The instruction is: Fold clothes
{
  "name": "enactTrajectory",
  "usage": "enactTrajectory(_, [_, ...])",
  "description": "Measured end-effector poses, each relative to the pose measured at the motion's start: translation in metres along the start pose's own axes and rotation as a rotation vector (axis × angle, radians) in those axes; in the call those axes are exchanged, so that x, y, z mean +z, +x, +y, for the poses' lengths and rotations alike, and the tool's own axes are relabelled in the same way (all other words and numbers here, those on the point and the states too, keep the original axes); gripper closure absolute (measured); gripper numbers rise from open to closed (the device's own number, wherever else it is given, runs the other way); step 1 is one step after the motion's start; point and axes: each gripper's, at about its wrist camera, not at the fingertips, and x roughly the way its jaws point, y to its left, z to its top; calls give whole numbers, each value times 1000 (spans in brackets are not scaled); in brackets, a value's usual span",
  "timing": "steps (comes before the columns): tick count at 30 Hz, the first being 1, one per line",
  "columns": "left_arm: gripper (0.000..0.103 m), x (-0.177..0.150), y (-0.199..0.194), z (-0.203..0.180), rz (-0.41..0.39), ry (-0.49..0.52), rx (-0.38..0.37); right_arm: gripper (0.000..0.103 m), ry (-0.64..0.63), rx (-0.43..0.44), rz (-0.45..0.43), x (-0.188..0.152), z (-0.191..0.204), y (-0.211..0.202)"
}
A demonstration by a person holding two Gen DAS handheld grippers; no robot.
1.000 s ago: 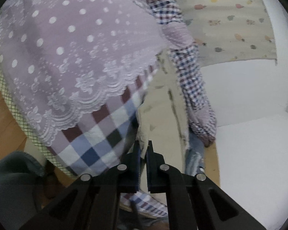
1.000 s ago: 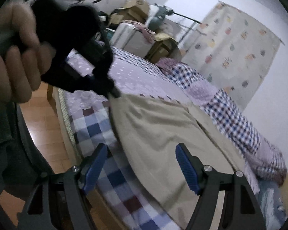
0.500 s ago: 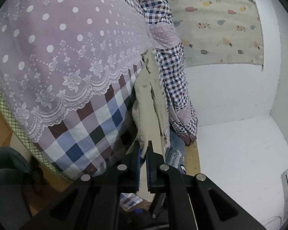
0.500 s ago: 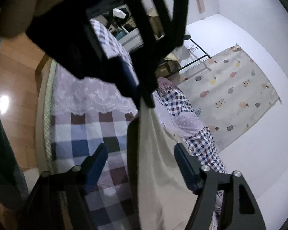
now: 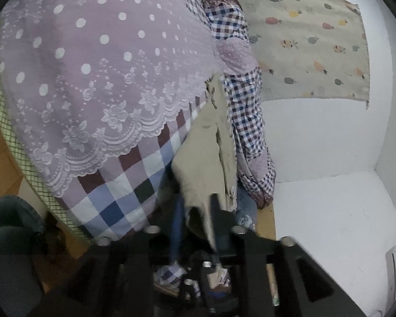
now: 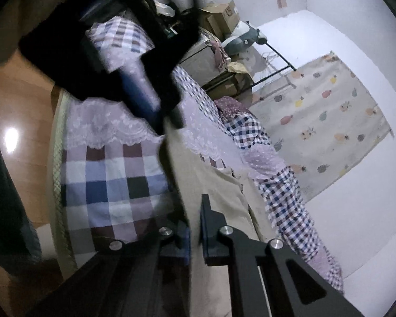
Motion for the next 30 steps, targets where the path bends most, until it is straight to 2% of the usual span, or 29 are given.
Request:
enactTrajectory(3, [39, -1, 0, -2, -13, 10, -9, 98, 33, 37, 15, 7, -12, -4])
enactTrajectory(7, [32, -9, 4, 0, 1, -1, 8, 98, 69, 79, 33, 16, -24, -6])
enactTrajectory(11, [31, -20, 10, 6, 35, -31, 10, 98, 111, 105, 49, 20, -31, -8])
enactTrajectory(22, [30, -18, 32, 10, 23, -124, -133, 98, 155, 94, 31, 16, -32, -21])
enactTrajectory(27, [30, -20, 43, 24, 28, -209, -156, 98, 172, 95, 26, 13, -30, -22])
enactTrajectory(30, [30, -18, 45, 24, 16, -213, -163, 98, 174, 96, 20, 11, -30, -23])
